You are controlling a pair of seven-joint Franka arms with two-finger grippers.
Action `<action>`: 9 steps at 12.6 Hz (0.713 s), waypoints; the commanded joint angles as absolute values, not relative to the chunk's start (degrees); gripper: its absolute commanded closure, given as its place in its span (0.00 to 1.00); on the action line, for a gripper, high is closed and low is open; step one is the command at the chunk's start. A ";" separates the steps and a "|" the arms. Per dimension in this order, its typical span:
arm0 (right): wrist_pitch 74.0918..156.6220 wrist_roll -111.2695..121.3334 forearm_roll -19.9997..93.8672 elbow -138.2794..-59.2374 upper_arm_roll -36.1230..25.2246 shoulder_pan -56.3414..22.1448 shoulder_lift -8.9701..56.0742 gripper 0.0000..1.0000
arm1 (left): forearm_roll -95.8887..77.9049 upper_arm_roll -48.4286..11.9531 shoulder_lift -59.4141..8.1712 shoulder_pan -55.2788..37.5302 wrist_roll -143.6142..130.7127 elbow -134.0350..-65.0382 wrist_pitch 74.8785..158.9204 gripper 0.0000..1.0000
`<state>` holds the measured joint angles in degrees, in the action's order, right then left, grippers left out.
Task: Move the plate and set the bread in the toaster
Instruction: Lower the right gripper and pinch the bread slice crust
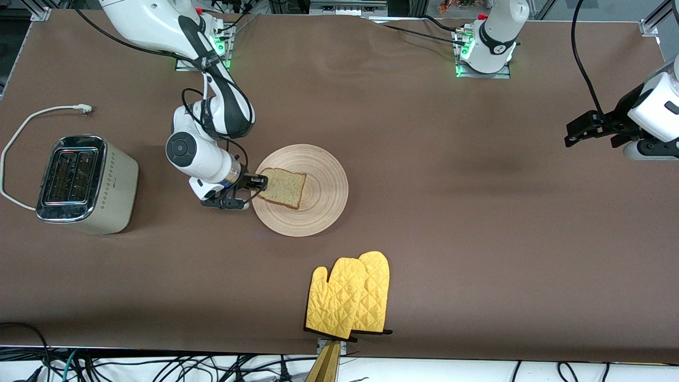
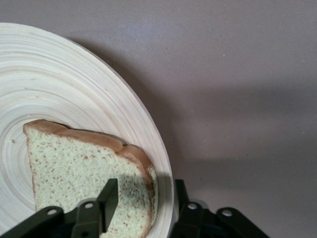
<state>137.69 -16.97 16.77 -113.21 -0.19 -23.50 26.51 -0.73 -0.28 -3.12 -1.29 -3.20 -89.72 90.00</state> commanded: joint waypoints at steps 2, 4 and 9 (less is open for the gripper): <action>138.51 -17.49 17.31 -113.82 0.18 -24.17 26.01 0.52 | -2.02 -0.09 -3.52 -1.41 -3.08 -88.42 89.74 0.00; 139.39 -17.49 17.31 -113.82 0.26 -24.43 26.36 0.59 | -2.02 -0.09 -3.52 -1.41 -3.08 -88.42 89.74 0.00; 140.62 -17.31 17.31 -113.99 0.26 -24.79 28.39 0.70 | -2.11 -0.09 -3.52 -1.32 -3.08 -88.42 89.74 0.00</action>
<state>139.11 -17.00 16.77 -113.39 0.13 -24.28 27.80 -0.73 -0.28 -3.12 -1.29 -3.20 -89.72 90.00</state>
